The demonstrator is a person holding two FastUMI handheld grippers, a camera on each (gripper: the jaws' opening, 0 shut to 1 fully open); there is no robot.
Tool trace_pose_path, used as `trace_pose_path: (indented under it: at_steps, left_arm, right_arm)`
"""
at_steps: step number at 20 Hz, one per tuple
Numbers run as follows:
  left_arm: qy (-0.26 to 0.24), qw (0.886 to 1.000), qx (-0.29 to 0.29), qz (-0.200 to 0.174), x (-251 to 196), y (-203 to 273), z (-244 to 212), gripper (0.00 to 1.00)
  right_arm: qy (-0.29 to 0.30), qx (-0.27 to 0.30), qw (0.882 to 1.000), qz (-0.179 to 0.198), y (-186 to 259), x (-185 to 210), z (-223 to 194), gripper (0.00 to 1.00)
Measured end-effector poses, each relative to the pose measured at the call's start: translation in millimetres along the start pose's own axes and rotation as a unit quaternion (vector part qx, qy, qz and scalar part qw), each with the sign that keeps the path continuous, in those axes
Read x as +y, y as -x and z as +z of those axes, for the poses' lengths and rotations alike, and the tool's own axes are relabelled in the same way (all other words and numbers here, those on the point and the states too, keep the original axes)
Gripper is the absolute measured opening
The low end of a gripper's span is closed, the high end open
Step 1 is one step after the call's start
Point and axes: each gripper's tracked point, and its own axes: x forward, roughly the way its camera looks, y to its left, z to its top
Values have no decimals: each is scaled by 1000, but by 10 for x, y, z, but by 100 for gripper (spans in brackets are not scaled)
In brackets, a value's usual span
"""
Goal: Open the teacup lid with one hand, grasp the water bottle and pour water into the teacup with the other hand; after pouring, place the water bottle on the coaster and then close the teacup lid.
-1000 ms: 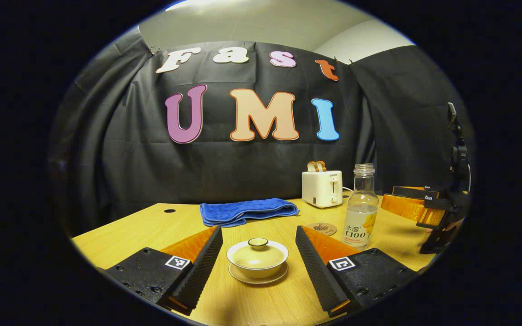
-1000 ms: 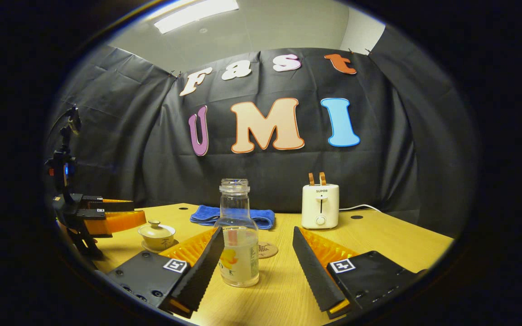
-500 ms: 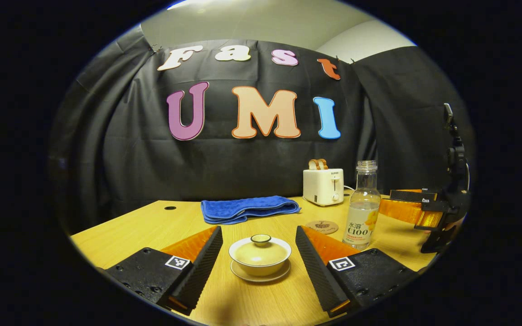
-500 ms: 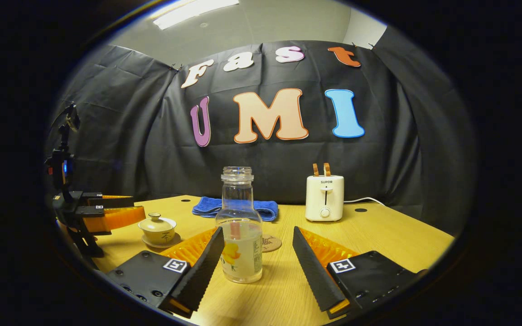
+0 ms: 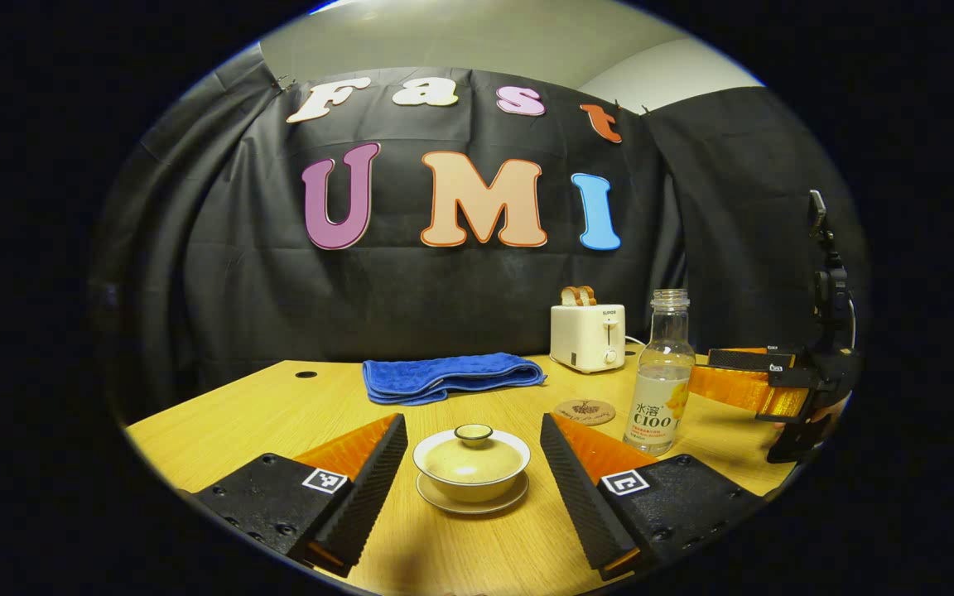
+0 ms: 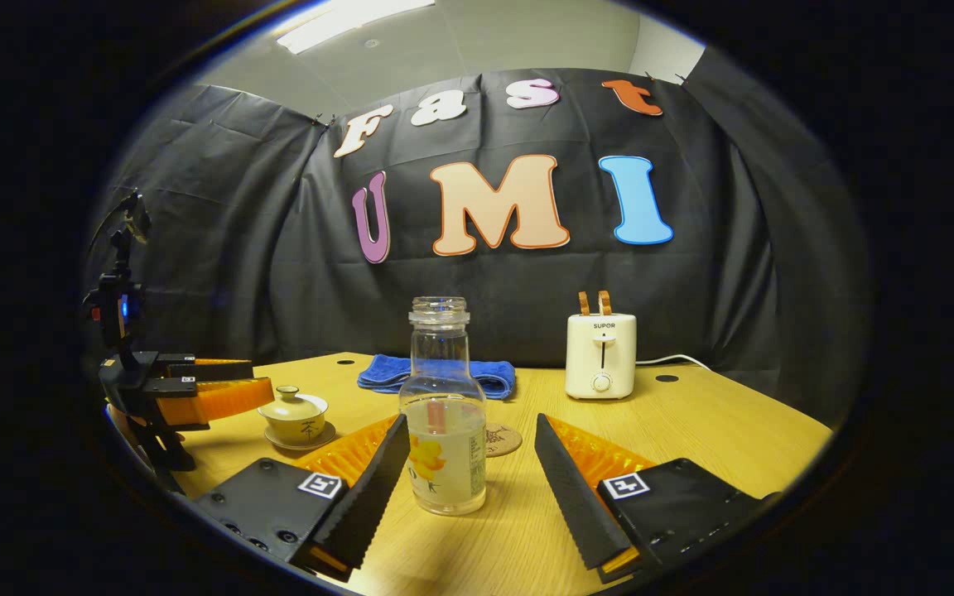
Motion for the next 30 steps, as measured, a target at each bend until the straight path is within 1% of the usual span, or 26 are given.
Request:
trace_pose_path:
  at_steps: [1, 2, 3, 6, 7, 8, 10, 11, 12, 15, 16, 17, 18, 19, 20, 21, 22, 23, 24, 25, 26, 27, 29, 30]
  left_arm:
    - [-2, 1000, -1, -3, -20, -15, 1, 95]
    - [-1, 1000, 0, -8, -37, -13, 1, 92]
    - [-2, 1000, -2, -12, -40, -17, 0, 95]
    - [-2, 1000, 0, -17, -41, -57, -9, 95]
    - [-3, 1000, 1, -18, -42, -90, -16, 95]
    - [-3, 1000, 2, -18, -37, -126, -17, 95]
    - [-3, 1000, 7, -20, -36, -180, -33, 95]
    - [-2, 1000, 9, -23, -41, -228, -42, 95]
    - [-2, 1000, 11, -27, -54, -267, -46, 95]
    - [-2, 999, 29, -35, -64, -361, -110, 95]
    - [-2, 999, 36, -36, -62, -386, -133, 93]
    - [-2, 998, 43, -35, -56, -419, -155, 89]
    - [-2, 998, 50, -33, -41, -450, -172, 86]
    - [-3, 998, 55, -31, -39, -467, -196, 81]
    - [-3, 998, 58, -31, -39, -484, -203, 78]
    - [-4, 998, 55, -31, -35, -496, -195, 72]
    - [-4, 998, 51, -29, -20, -509, -167, 69]
    - [-3, 998, 51, -26, -7, -521, -179, 60]
    - [-3, 998, 53, -25, 3, -527, -194, 55]
    - [-4, 998, 56, -23, -6, -535, -200, 47]
    - [-5, 998, 60, -20, -1, -540, -219, 46]
    - [-6, 998, 64, -19, 6, -545, -234, 40]
    - [-8, 997, 73, -19, -1, -548, -263, 37]
    - [-9, 997, 72, -18, 2, -545, -257, 34]
  right_arm:
    - [0, 0, 1000, 2, -4, 11, 1, 97]
    - [0, 0, 1000, 3, -5, 12, -5, 97]
    - [0, 0, 1000, 4, -4, 12, -1, 97]
    - [0, 0, 1000, 9, -7, 32, -1, 97]
    - [-1, 2, 1000, 14, -9, 51, -1, 99]
    - [-1, 3, 1000, 18, -13, 70, -21, 97]
    - [-1, 2, 1000, 20, 1, 61, -20, 97]
    - [-1, 2, 1000, 21, -1, 64, -13, 100]
    - [-1, 2, 1000, 22, -2, 75, -10, 97]
    - [-1, 2, 1000, 23, -2, 72, -19, 97]
    - [-1, 2, 1000, 23, -3, 75, -16, 97]
    - [-1, 2, 1000, 23, -7, 73, -16, 94]
    - [-1, 2, 1000, 23, -3, 74, -15, 97]
    - [-1, 2, 1000, 23, -5, 75, -9, 94]
    - [-1, 2, 1000, 23, -5, 76, -16, 97]
    - [-1, 2, 1000, 23, -10, 72, -11, 97]
    - [-1, 2, 1000, 23, -3, 72, -19, 97]
    - [-1, 2, 1000, 23, -6, 74, -9, 97]
    - [-1, 2, 1000, 23, -11, 76, -18, 97]
    - [-1, 2, 1000, 23, -11, 75, -14, 97]
    - [-1, 2, 1000, 23, -6, 74, -18, 97]
    - [-1, 2, 1000, 24, -7, 78, -14, 97]
    - [-1, 2, 1000, 24, -13, 75, -17, 97]
    - [-1, 2, 1000, 24, -14, 77, -15, 97]
